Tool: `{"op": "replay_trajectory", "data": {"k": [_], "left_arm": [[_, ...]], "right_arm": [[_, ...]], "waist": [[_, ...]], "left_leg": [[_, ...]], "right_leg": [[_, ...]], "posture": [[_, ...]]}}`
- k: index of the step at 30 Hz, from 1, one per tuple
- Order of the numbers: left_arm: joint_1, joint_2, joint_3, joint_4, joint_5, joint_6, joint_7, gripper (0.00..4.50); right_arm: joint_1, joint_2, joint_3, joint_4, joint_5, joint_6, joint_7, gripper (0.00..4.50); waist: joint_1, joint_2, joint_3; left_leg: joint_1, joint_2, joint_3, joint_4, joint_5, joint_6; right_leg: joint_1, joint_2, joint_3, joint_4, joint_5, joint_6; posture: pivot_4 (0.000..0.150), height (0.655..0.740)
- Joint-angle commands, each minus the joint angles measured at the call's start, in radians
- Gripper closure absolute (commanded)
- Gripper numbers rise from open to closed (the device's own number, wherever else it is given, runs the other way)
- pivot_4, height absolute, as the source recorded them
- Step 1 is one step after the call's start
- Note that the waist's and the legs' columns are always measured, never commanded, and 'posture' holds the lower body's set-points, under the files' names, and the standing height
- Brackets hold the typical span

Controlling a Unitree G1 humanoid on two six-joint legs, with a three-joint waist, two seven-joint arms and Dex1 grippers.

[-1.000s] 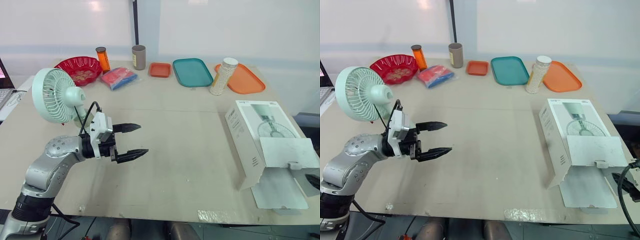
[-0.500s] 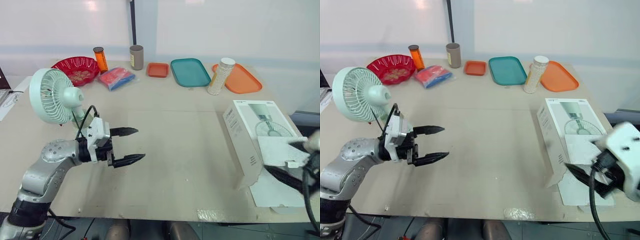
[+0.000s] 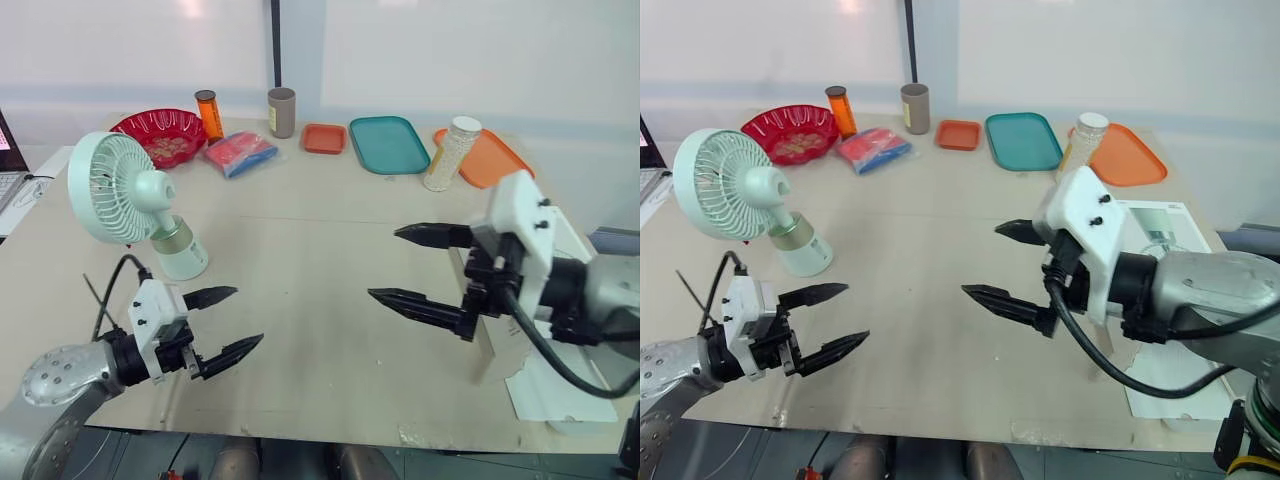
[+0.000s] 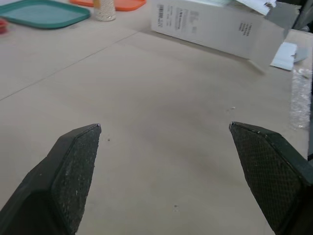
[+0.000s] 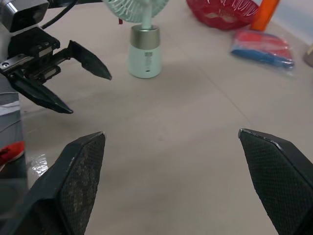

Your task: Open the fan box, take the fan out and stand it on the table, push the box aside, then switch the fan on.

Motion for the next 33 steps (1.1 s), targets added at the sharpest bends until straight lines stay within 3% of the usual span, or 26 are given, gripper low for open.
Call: {"op": "replay_trajectory", "data": {"k": [1, 6, 10, 13, 24, 33], "left_arm": [[0.098, -0.025, 0.097, -0.082, 0.019, -0.013, 0.074, 0.0], [0.284, -0.073, 0.22, -0.138, 0.021, -0.03, 0.114, 0.0], [0.346, -0.104, 0.267, -0.133, 0.033, -0.045, 0.138, 0.0], [0.379, -0.138, 0.331, -0.119, 0.032, -0.048, 0.176, 0.0], [0.316, -0.153, 0.392, -0.045, 0.04, -0.025, 0.273, 0.0], [0.221, -0.102, 0.583, 0.082, -0.008, 0.007, 0.342, 0.0]], "right_arm": [[-0.054, -0.008, 0.101, 0.045, 0.038, -0.068, -0.053, 0.06], [-0.116, 0.027, 0.211, 0.12, 0.062, -0.111, -0.126, 0.06], [-0.137, 0.042, 0.251, 0.155, 0.092, -0.13, -0.168, 0.06], [-0.137, 0.058, 0.305, 0.153, 0.028, -0.132, -0.144, 0.06], [-0.279, 0.191, 0.359, 0.274, -0.093, -0.151, -0.124, 0.06], [-0.286, 0.225, 0.399, 0.276, -0.144, -0.145, -0.061, 0.06]], "waist": [[-0.004, 0.0, 0.0], [-0.003, 0.0, 0.0], [-0.001, 0.0, 0.0], [-0.002, 0.0, 0.0], [-0.002, 0.001, 0.0], [-0.004, 0.0, 0.0]], "left_leg": [[0.0, 0.001, 0.0, 0.0, 0.0, 0.0], [0.0, 0.002, 0.002, -0.001, 0.0, 0.001], [0.0, 0.001, 0.002, -0.001, 0.0, 0.001], [0.0, 0.001, 0.002, -0.001, 0.0, 0.001], [-0.001, 0.002, 0.003, -0.002, 0.0, 0.001], [-0.003, 0.003, 0.003, -0.002, 0.0, 0.001]], "right_leg": [[0.0, 0.0, 0.0, 0.0, 0.0, 0.0], [-0.002, 0.001, 0.002, 0.0, 0.0, -0.001], [-0.002, 0.001, 0.002, 0.0, 0.0, -0.001], [-0.002, 0.0, 0.002, 0.0, -0.001, -0.001], [-0.004, 0.001, 0.002, 0.0, 0.0, -0.001], [-0.007, 0.002, 0.002, 0.0, 0.0, -0.003]], "posture": [[0.15, 0.74], [0.15, 0.74], [0.15, 0.74], [0.15, 0.74], [0.15, 0.74], [0.15, 0.74]]}}
